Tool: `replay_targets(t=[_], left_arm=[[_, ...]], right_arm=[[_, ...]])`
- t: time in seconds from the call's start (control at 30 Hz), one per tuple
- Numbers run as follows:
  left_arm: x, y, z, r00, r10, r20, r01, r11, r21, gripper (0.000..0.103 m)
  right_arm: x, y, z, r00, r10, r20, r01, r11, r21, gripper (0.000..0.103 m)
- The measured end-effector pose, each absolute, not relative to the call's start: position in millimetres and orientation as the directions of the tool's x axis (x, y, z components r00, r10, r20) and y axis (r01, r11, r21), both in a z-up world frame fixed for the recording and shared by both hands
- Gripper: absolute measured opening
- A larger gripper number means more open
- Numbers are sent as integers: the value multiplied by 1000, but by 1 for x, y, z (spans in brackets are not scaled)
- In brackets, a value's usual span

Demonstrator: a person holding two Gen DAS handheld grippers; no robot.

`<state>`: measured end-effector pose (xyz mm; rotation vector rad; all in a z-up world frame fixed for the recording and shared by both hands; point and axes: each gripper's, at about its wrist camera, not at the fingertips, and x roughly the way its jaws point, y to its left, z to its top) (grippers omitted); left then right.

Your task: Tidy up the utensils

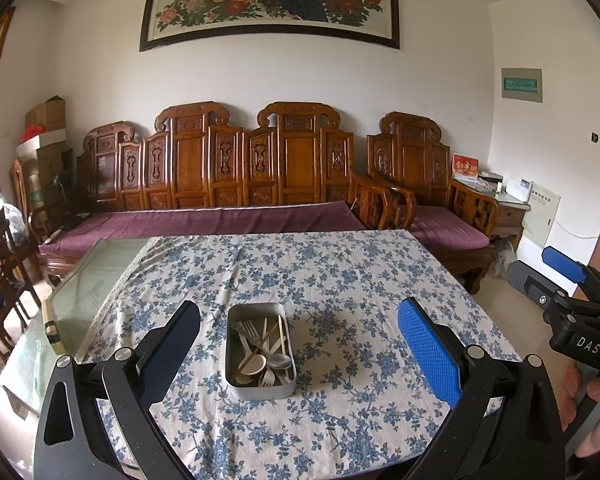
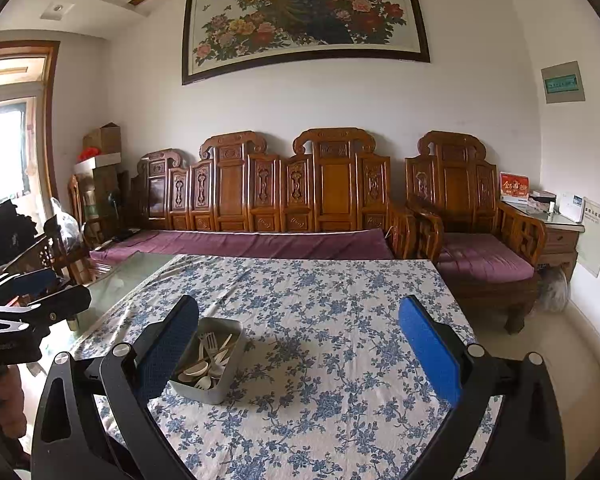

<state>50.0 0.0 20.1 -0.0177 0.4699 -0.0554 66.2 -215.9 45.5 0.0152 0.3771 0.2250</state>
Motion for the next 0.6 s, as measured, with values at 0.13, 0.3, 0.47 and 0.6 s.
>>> replay_targets(t=[0.13,0.3,0.47,0.6], left_arm=[[52,2,22,890,-60,-452,53,998,-28,96],[52,2,23,890,-61,-451,54,998,-28,96],[52,3,23,890,-65,-450,57,998,-31,96],[52,3,22,890,-65,-452,58,998,-29,96]], right_arm=[[66,-216,44,906,220,-362,-214,975,56,101],[66,-216,45,905,221,-364,-215,975,59,101],[66,-216,46,905,221,-363,-215,975,58,101],[66,-216,46,905,221,-364,-215,975,57,101]])
